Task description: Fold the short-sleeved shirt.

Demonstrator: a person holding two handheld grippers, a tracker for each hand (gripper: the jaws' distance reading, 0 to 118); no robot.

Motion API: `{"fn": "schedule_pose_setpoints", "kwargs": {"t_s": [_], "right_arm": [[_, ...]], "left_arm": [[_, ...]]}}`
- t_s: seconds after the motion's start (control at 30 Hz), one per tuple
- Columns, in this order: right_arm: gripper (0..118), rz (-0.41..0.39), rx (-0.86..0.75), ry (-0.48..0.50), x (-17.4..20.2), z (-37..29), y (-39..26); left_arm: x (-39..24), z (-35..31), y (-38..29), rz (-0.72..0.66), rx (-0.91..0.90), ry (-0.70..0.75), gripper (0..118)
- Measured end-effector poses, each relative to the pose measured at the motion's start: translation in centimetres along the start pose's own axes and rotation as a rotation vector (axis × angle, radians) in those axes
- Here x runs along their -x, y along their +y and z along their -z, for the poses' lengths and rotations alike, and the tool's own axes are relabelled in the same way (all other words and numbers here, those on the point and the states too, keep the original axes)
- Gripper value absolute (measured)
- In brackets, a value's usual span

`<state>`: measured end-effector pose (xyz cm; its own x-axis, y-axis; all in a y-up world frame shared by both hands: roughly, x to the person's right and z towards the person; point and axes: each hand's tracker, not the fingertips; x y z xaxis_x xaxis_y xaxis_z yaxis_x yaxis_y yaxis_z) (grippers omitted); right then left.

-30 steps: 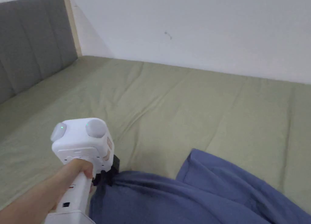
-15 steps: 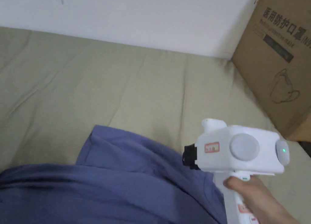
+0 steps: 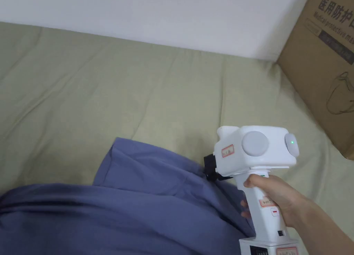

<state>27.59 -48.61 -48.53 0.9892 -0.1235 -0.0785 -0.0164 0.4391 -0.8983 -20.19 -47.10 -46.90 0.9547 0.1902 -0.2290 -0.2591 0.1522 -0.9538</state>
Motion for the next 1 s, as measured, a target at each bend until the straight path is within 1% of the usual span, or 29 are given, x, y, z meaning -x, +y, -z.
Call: {"fn": "schedule_pose_setpoints", "kwargs": {"t_s": [0.03,0.07,0.13,0.2,0.23,0.27,0.3,0.33,0.37,0.4,0.43,0.47,0.5,0.53,0.57,0.6,0.63,0.67,0.7,0.77,0.8,0.83,0.87,0.9,0.93,0.97,1.0], "right_arm": [[4,0.032,-0.017,0.031,-0.7,0.1,-0.4],[4,0.122,-0.051,0.086,-1.8,0.1,-1.0],[6,0.285,-0.095,0.163,-3.5,0.2,-2.2],[8,0.555,-0.152,0.260,-5.0,0.5,-3.7],[10,0.659,-0.193,0.295,-5.4,0.7,-4.7],[14,0.582,-0.210,0.302,-5.3,0.6,-4.8],[14,0.439,-0.237,0.303,-5.0,0.5,-4.7],[15,0.338,-0.211,0.176,-4.1,0.5,-4.4],[15,0.322,-0.233,0.186,-3.3,0.3,-4.1],[17,0.295,-0.221,0.172,-2.9,0.1,-3.8],[21,0.239,-0.191,0.157,-2.1,-0.2,-2.9],[31,0.203,-0.176,0.142,-1.9,-0.6,-2.4],[55,0.175,-0.161,0.139,-1.6,-1.0,-2.1],[92,0.141,-0.150,0.167,-1.3,-1.5,-1.7],[112,0.110,-0.141,0.172,-0.7,-1.7,-1.1],[118,0.067,-0.122,0.155,0.1,-1.8,-0.8],[118,0.027,-0.111,0.125,0.9,-1.6,-0.6],[118,0.003,-0.138,0.090,1.7,-1.6,-0.6],[118,-0.071,-0.089,0.098,2.5,-0.9,-0.3],[118,-0.128,-0.010,0.073,4.0,0.7,-0.6],[118,-0.162,0.033,0.042,4.6,1.8,-1.0],[118,-0.215,0.063,-0.047,5.3,2.7,-1.8],[118,-0.249,-0.004,-0.073,6.0,2.8,-2.2],[118,-0.177,0.000,-0.072,6.0,2.0,-1.9],[118,-0.105,0.027,-0.031,5.5,1.8,-1.4],[117,-0.079,0.074,-0.010,5.0,1.7,-1.0],[116,-0.085,0.080,-0.008,4.9,1.5,-0.8]], "left_arm": [[0.0,0.0,0.0,0.003,-0.002,-0.002,4],[0.1,0.0,-0.1,0.000,-0.005,-0.005,4],[0.4,0.0,-0.1,-0.007,-0.007,-0.014,4],[0.6,0.0,-0.1,-0.016,-0.008,-0.025,4],[0.7,0.1,-0.1,-0.018,-0.009,-0.031,4],[1.0,0.1,-0.1,-0.025,-0.010,-0.038,4],[1.1,0.0,-0.1,-0.031,-0.011,-0.044,4],[1.2,0.0,-0.1,-0.035,-0.011,-0.050,4],[1.2,0.0,0.0,-0.037,-0.010,-0.054,4],[1.3,0.1,0.1,-0.038,-0.008,-0.056,4],[1.4,0.1,0.1,-0.040,-0.006,-0.059,4],[1.4,0.1,0.1,-0.041,-0.005,-0.061,4],[1.4,0.1,0.2,-0.042,-0.005,-0.062,4],[1.5,0.2,0.1,-0.040,-0.005,-0.064,4],[1.5,0.2,0.2,-0.037,-0.005,-0.066,4],[1.5,0.2,0.2,-0.036,-0.006,-0.068,4],[1.6,0.2,0.2,-0.036,-0.006,-0.070,4],[1.7,0.2,0.2,-0.036,-0.006,-0.074,4],[1.8,0.2,0.2,-0.039,-0.006,-0.078,4],[2.0,0.2,0.2,-0.041,-0.003,-0.087,5],[2.1,0.3,0.2,-0.043,-0.004,-0.093,5],[2.2,0.3,0.2,-0.047,-0.004,-0.098,5],[2.3,0.3,0.2,-0.051,-0.004,-0.103,5],[2.3,0.3,0.2,-0.055,-0.005,-0.106,5],[2.4,0.3,0.1,-0.055,-0.006,-0.108,5],[2.4,0.3,0.0,-0.050,-0.008,-0.108,5],[2.4,0.3,0.0,-0.049,-0.011,-0.109,5]]}}
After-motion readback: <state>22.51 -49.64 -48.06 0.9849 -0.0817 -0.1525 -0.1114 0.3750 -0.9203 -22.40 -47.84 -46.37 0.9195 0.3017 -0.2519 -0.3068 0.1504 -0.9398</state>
